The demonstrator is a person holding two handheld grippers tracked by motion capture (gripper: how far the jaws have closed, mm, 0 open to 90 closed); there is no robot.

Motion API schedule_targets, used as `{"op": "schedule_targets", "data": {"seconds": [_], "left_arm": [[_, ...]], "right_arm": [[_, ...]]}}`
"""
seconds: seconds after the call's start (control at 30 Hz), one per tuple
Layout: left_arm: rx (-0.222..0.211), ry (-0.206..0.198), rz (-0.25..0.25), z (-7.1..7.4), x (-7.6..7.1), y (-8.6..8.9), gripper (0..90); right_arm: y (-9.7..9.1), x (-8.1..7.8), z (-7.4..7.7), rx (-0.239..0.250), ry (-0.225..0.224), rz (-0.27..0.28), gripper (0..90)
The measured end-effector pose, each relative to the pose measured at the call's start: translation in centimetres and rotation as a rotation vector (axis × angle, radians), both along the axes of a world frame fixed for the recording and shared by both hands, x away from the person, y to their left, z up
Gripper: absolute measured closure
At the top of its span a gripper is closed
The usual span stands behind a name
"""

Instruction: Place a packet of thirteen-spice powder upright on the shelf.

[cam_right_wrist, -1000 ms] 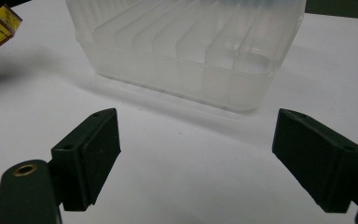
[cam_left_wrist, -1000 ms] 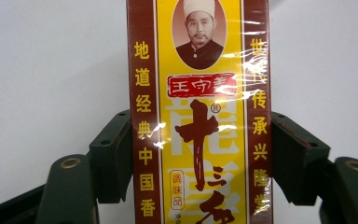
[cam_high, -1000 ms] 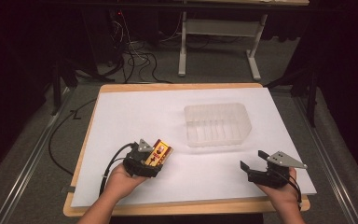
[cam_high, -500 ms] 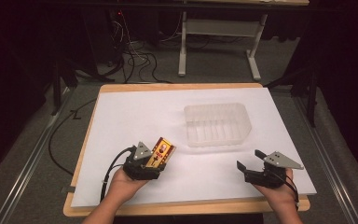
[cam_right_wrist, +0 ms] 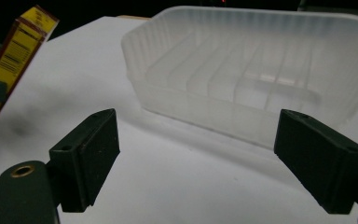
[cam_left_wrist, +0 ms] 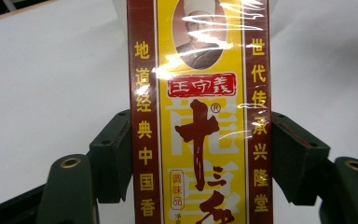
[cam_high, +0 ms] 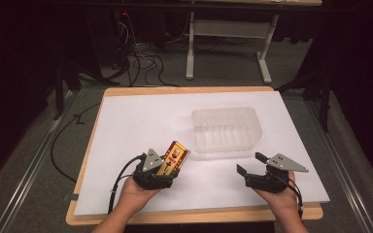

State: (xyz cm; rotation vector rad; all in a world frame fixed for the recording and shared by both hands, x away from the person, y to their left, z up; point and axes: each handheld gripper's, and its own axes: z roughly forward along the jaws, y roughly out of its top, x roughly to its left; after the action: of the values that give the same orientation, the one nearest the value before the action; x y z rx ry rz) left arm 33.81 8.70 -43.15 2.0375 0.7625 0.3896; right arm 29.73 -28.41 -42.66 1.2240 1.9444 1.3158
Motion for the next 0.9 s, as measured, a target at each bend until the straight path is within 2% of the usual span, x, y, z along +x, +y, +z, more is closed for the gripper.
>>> {"op": "schedule_targets", "data": {"seconds": [0.1,0.17,0.27,0.4,0.5,0.57,0.67,0.7,0.8,0.83,0.9], "left_arm": [[-0.012,-0.014,-0.004,0.2,0.1,-0.5,32.1],[0.004,-0.031,-0.013,0.2,0.2,-1.1,32.1],[-0.001,-0.028,-0.016,0.2,0.6,-1.9,32.2],[-0.005,-0.030,-0.034,0.2,0.5,-3.5,32.1],[0.009,-0.041,-0.067,-0.3,-0.3,-4.3,32.1],[0.025,-0.034,-0.089,-0.6,-0.7,-4.6,32.1],[0.031,-0.025,-0.104,-0.9,-0.9,-5.2,32.1],[0.032,-0.029,-0.102,-0.9,-1.0,-5.3,32.1],[0.026,-0.022,-0.092,-0.9,-1.0,-5.5,32.1],[0.009,-0.018,-0.084,-0.9,-1.0,-5.6,32.1],[0.012,-0.021,-0.073,-0.9,-1.0,-5.6,32.1]], "right_arm": [[0.7,0.5,0.8,0.004,-0.015,0.011,14.3],[1.1,0.8,1.4,0.000,-0.026,0.022,14.6],[1.6,1.6,2.5,0.009,-0.048,0.026,15.0],[2.7,2.5,3.3,0.030,-0.047,0.029,15.0],[3.4,2.6,3.2,0.048,-0.047,0.039,14.9],[3.5,2.3,2.9,0.082,-0.058,0.043,15.2],[4.0,2.1,2.3,0.065,-0.029,0.067,15.0],[4.2,2.0,2.1,0.078,-0.020,0.076,14.9],[4.5,1.9,1.9,0.068,-0.014,0.087,14.9],[4.8,1.7,1.9,0.078,-0.011,0.101,14.9],[5.1,1.4,1.9,0.087,-0.009,0.115,14.9]]}}
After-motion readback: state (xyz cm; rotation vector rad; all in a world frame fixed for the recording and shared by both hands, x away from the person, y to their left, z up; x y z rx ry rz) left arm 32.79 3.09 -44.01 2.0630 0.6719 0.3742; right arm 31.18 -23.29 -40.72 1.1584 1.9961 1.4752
